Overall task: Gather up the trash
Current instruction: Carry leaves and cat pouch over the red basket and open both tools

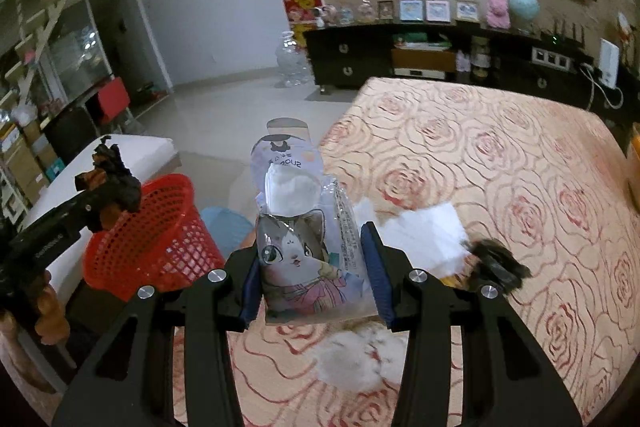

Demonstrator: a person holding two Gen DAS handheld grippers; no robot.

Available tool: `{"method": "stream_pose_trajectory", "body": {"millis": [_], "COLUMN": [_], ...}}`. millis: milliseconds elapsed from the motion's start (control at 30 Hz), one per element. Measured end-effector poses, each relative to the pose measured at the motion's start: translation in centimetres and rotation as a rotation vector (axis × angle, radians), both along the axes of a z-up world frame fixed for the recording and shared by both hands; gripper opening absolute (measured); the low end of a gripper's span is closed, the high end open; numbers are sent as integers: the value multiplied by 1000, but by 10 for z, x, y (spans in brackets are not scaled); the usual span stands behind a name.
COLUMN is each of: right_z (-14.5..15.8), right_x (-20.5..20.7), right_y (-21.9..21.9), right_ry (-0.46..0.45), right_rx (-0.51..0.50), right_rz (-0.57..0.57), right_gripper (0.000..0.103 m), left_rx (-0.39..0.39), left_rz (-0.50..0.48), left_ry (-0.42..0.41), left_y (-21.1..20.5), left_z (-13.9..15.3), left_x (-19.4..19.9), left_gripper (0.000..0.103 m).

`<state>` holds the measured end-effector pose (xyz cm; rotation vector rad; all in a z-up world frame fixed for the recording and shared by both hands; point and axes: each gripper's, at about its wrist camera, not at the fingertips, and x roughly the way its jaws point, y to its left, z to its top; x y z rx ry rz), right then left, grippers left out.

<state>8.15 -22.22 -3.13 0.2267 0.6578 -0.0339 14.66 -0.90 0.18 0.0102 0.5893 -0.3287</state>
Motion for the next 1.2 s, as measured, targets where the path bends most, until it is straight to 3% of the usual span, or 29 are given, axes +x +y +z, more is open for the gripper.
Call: {"method": "stream_pose_trajectory", "body": {"millis": [567, 800, 1200], "right_z": [50, 29, 13], "right_x": [52, 71, 91], "right_y": [75, 94, 135], "right_ry": [-65, -18, 27], "right_rx": [-75, -61, -42], "right_rz": [240, 310, 402], "right_gripper": [44, 44, 44], "left_rx": [16, 26, 56], "left_rz": [166, 219, 229], "left_ry": [7, 39, 71], "left_y": [49, 67, 76], "left_z": [-2, -9, -18], "left_x": [16, 25, 30], "left_gripper": [37, 37, 37]}}
